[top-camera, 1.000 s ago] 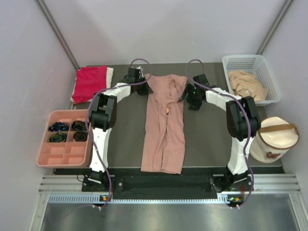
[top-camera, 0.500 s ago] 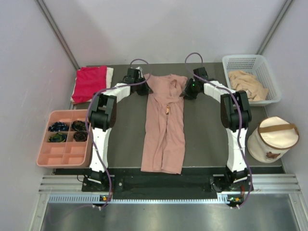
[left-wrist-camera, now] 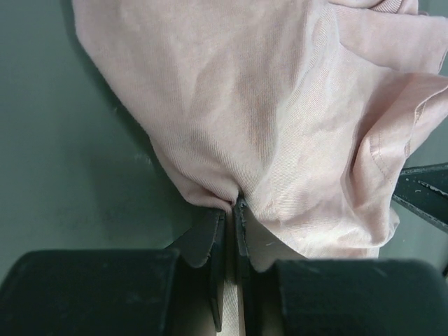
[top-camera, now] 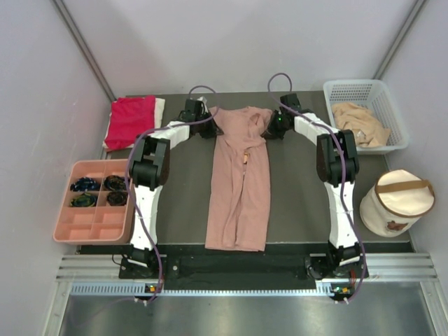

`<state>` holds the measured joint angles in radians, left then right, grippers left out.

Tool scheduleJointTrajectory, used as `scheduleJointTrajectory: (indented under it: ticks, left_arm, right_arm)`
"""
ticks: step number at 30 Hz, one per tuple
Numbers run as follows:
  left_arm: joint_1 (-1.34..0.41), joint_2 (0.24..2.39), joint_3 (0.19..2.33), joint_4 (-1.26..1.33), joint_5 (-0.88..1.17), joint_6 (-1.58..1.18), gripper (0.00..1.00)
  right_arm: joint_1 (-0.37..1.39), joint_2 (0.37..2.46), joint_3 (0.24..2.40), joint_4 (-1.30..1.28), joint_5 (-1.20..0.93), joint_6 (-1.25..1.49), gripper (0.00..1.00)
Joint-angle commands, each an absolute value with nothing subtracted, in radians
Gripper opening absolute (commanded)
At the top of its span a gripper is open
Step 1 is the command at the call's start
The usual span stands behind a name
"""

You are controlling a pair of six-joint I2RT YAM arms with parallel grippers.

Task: Fold and stack the t-shirts
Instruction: Rotate the tshirt 90 degrees

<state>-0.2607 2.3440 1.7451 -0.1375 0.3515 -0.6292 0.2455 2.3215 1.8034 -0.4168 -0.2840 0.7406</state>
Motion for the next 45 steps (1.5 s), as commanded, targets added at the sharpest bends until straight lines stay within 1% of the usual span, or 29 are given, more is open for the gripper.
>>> scheduleJointTrajectory:
  ticks: [1, 8, 9, 10, 11, 12, 13, 15, 16, 17, 22, 25, 30, 33, 37, 45]
  left_arm:
    - [-0.262, 2.439, 1.792, -0.232, 0.302, -0.615, 0.11]
    - [-0.259, 2.499, 1.936, -0.278, 0.290, -0.617, 0.11]
    - [-0.259, 2.500, 1.937, -0.276, 0.293, -0.618, 0.12]
    - [-0.259, 2.496, 1.930, -0.273, 0.293, -0.615, 0.18]
    - [-0.258, 2.493, 1.924, -0.272, 0.293, -0.614, 0.21]
    - [-0.256, 2.479, 1.915, -0.268, 0.293, -0.611, 0.25]
    - [-0.252, 2.470, 1.889, -0.259, 0.293, -0.606, 0.45]
    - [-0.247, 2.435, 1.862, -0.247, 0.291, -0.603, 0.68]
    - [-0.241, 2.424, 1.841, -0.244, 0.288, -0.604, 0.77]
    - [-0.236, 2.410, 1.832, -0.238, 0.290, -0.603, 0.99]
    - [-0.227, 2.300, 1.784, -0.224, 0.301, -0.591, 0.99]
    - [-0.226, 2.220, 1.735, -0.215, 0.298, -0.580, 0.99]
    - [-0.227, 2.076, 1.608, -0.184, 0.291, -0.568, 0.99]
    - [-0.225, 1.999, 1.488, -0.170, 0.290, -0.571, 0.99]
    - [-0.225, 1.913, 1.314, -0.135, 0.285, -0.565, 0.99]
    - [-0.225, 1.810, 1.137, -0.117, 0.305, -0.592, 0.99]
  right_arm:
    - [0.204, 2.388, 1.928, -0.456, -0.261, 0.700, 0.00]
    - [0.176, 2.465, 2.094, -0.532, -0.268, 0.670, 0.00]
    - [0.176, 2.467, 2.109, -0.538, -0.270, 0.666, 0.07]
    - [0.176, 2.464, 2.106, -0.534, -0.265, 0.654, 0.16]
    - [0.175, 2.444, 2.094, -0.525, -0.259, 0.649, 0.25]
    - [0.175, 2.422, 2.054, -0.511, -0.253, 0.644, 0.38]
    - [0.175, 2.404, 2.030, -0.482, -0.238, 0.631, 0.45]
    - [0.173, 2.338, 1.965, -0.465, -0.213, 0.615, 0.54]
    - [0.173, 2.318, 1.948, -0.456, -0.201, 0.597, 0.56]
    - [0.175, 2.294, 1.913, -0.437, -0.196, 0.586, 0.57]
    - [0.181, 2.165, 1.855, -0.414, -0.178, 0.513, 0.58]
    - [0.207, 2.157, 1.908, -0.483, -0.134, 0.407, 0.58]
    - [0.253, 2.223, 2.089, -0.606, -0.075, 0.287, 0.58]
    - [0.273, 2.298, 2.190, -0.641, -0.072, 0.238, 0.57]
    - [0.301, 2.355, 2.229, -0.628, -0.074, 0.183, 0.57]
    - [0.307, 2.450, 2.267, -0.592, -0.144, 0.190, 0.53]
